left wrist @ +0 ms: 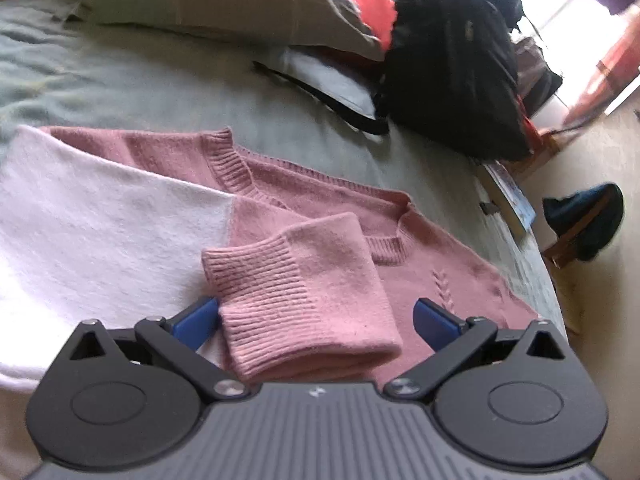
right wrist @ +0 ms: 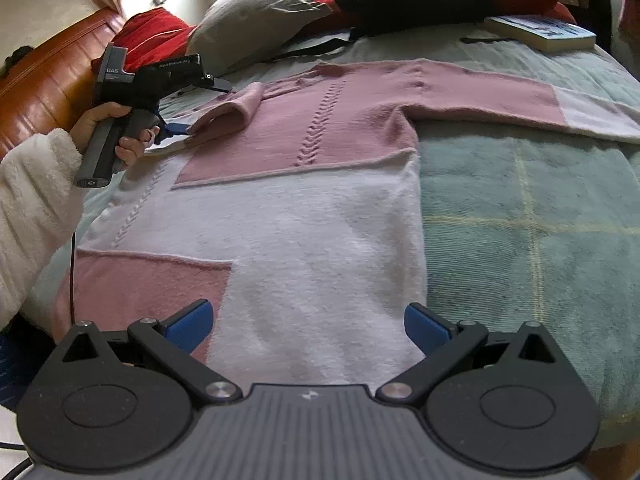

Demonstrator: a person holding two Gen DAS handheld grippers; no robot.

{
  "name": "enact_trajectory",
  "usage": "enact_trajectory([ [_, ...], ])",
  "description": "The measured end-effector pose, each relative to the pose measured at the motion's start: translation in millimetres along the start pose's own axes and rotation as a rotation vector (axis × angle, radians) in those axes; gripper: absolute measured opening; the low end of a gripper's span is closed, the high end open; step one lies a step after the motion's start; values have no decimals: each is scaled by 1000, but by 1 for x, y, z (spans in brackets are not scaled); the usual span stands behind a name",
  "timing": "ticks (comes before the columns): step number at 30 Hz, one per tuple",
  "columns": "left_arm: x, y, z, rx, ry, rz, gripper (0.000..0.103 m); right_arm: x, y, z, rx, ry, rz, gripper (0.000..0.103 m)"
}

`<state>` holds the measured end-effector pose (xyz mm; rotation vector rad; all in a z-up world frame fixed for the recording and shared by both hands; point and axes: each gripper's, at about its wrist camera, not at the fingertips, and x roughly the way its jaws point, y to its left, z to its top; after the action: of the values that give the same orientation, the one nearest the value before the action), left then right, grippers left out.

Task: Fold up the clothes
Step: 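Carry the sleeve with the left tool across the sweater body, then lay the sleeve flat on the body and open the left tool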

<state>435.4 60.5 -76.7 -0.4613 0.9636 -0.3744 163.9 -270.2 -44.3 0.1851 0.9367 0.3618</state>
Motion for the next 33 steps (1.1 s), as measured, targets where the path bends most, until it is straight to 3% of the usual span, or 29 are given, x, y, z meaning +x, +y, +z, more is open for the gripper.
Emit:
enact_trajectory([
  [14, 44, -108, -22, 160, 78, -224, 102, 1, -5, -3, 20, 4, -6, 103],
  [20, 5, -112, -29, 302, 2, -146, 102, -5, -2, -2, 7, -18, 0, 103],
  [25, -55, -79, -31, 394, -109, 5, 102, -1, 3, 1, -3, -17, 9, 103],
  [33, -127, 9, 7, 244, -158, 95, 102, 10, 16, 10, -16, -12, 15, 103],
])
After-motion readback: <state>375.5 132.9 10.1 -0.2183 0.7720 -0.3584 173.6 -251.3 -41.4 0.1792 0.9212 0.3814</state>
